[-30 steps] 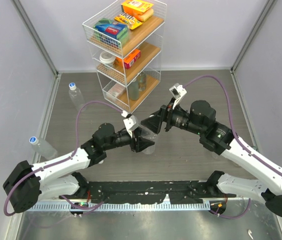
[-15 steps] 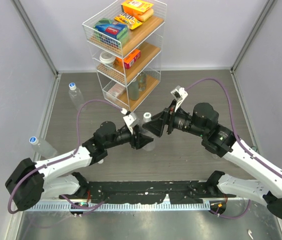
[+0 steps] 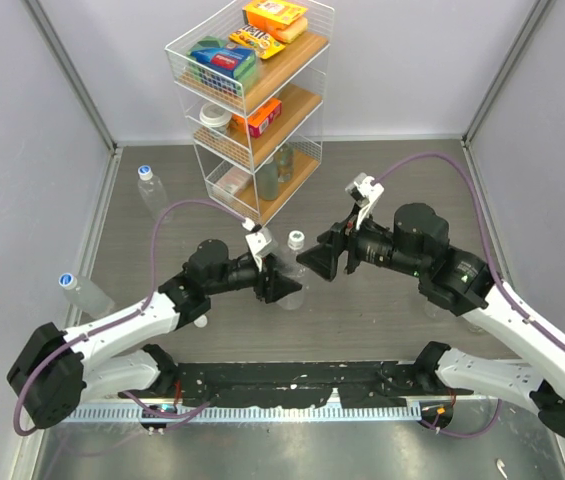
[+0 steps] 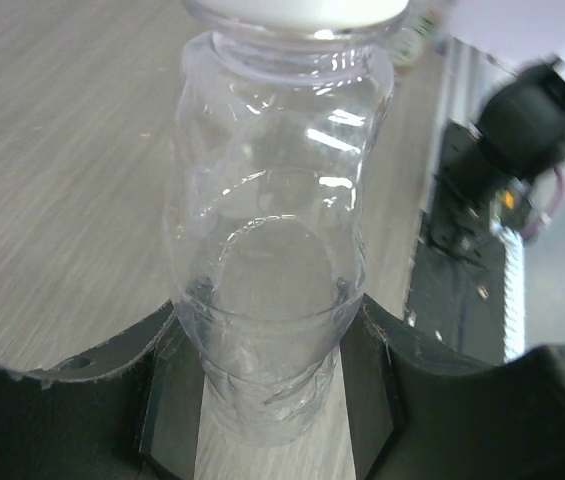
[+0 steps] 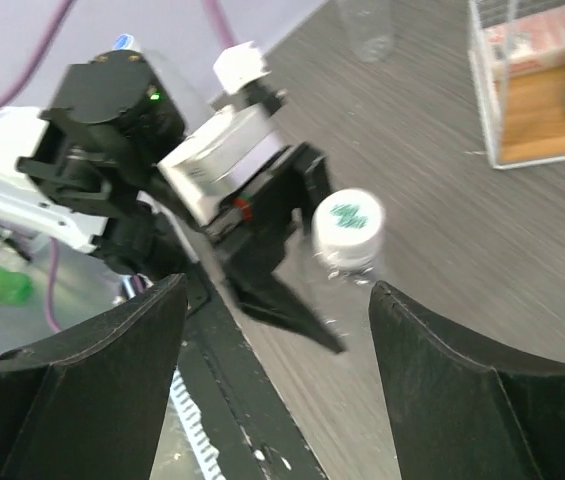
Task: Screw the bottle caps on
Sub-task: Screw the bottle cap onto the plastic bottle.
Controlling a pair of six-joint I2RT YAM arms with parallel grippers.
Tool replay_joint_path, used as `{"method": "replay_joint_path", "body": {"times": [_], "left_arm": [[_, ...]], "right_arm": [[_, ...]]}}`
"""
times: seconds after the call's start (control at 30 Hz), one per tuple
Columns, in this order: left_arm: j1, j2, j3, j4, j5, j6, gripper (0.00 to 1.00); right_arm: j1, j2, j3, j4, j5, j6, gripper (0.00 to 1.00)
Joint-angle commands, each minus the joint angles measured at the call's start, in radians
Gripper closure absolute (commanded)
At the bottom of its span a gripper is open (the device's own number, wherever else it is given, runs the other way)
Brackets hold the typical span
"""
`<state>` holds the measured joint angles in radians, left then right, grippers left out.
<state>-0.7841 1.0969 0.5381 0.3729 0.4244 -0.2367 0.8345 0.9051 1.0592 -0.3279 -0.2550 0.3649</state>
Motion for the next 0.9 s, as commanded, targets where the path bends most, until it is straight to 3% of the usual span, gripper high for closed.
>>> {"method": "replay_joint_path", "body": {"times": [0.0, 0.13, 0.37, 0.87], "left_arm": [[-0.001, -0.048, 0.048, -0.086, 0.289, 0.12, 1.0], [0.0, -0.049, 0.062, -0.124, 0.353, 0.165, 1.0], [0.014, -0.016, 0.112, -0.169, 0.399, 0.203, 1.0], [0.016, 0.0, 0.129, -0.16, 0.419, 0.209, 1.0]], "right_arm": [[-0.005, 0.047, 0.215, -0.279, 0.125, -0.179, 0.22], [-0.005, 0.078, 0.284, -0.388, -0.05, -0.293, 0.22], [-0.005, 0.155, 0.355, -0.514, -0.133, -0.354, 0.24], [-0.005, 0.198, 0.338, -0.396, -0.154, -0.282, 0.33]]}}
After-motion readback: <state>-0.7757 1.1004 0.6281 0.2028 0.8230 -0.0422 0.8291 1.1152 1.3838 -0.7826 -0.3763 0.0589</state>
